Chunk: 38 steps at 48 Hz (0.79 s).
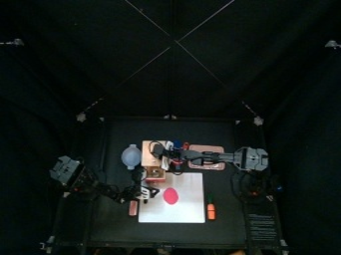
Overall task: Get the cutter from the drawer then cut the dough then place the extra dough in the bowl
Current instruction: Place the cutter on the board
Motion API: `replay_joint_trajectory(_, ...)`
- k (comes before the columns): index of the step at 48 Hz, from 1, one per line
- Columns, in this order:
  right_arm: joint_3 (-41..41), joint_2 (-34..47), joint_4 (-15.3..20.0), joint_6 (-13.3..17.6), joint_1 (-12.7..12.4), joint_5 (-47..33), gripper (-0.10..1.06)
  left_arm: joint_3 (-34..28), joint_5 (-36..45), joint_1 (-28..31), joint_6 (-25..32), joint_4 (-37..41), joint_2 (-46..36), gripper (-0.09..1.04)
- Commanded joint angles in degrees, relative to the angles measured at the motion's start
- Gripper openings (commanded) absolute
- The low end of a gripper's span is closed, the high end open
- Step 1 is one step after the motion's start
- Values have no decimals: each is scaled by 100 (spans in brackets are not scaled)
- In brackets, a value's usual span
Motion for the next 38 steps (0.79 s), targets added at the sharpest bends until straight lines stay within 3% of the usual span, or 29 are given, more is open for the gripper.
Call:
replay_joint_trajectory(1,26,35,18,0,9,123,5,-79,-26,-26,9,70,-123,92)
replay_joint_trajectory(19,18,44,18,0,9,114,5,167,-26,-519,79,589,-765,90)
replay_joint_trajectory(31,-44,35,-18,0,62,114,5,650,-255,-642,176,2364,-1626,85)
replay_joint_trajectory(38,-114,-44,-18,9,149,114,5,923,-422,-369,211,3199,-1942,74)
